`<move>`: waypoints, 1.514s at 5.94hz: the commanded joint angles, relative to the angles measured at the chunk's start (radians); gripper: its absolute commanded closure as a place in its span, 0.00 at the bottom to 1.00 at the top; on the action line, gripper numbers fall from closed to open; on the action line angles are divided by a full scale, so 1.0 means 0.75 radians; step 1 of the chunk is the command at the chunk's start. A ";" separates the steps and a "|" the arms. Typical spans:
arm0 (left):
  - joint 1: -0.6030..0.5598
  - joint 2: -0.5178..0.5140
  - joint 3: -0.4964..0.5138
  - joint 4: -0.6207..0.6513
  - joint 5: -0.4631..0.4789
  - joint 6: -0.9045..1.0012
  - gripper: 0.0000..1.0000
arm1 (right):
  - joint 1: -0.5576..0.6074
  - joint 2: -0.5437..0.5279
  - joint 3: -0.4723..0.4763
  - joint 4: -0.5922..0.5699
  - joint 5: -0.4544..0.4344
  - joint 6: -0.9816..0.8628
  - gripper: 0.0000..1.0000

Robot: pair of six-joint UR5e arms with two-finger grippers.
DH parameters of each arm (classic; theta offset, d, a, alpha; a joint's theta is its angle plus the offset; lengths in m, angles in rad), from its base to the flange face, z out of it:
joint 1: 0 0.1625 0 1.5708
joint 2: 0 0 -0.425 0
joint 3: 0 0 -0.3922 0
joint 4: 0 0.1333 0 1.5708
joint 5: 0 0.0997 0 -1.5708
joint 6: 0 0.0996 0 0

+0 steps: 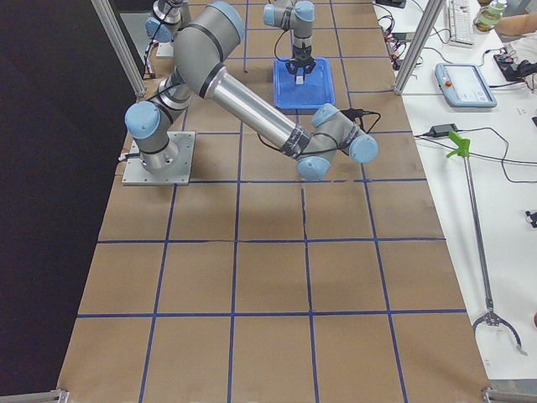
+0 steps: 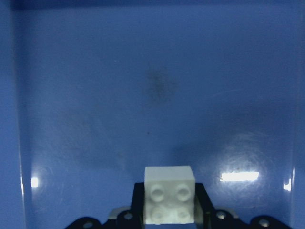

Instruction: Assemble white blocks and place on blue tray

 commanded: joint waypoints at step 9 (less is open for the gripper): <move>0.190 0.619 0.182 -0.970 -0.007 -0.433 0.01 | 0.458 -0.189 0.574 -1.054 0.089 0.893 0.66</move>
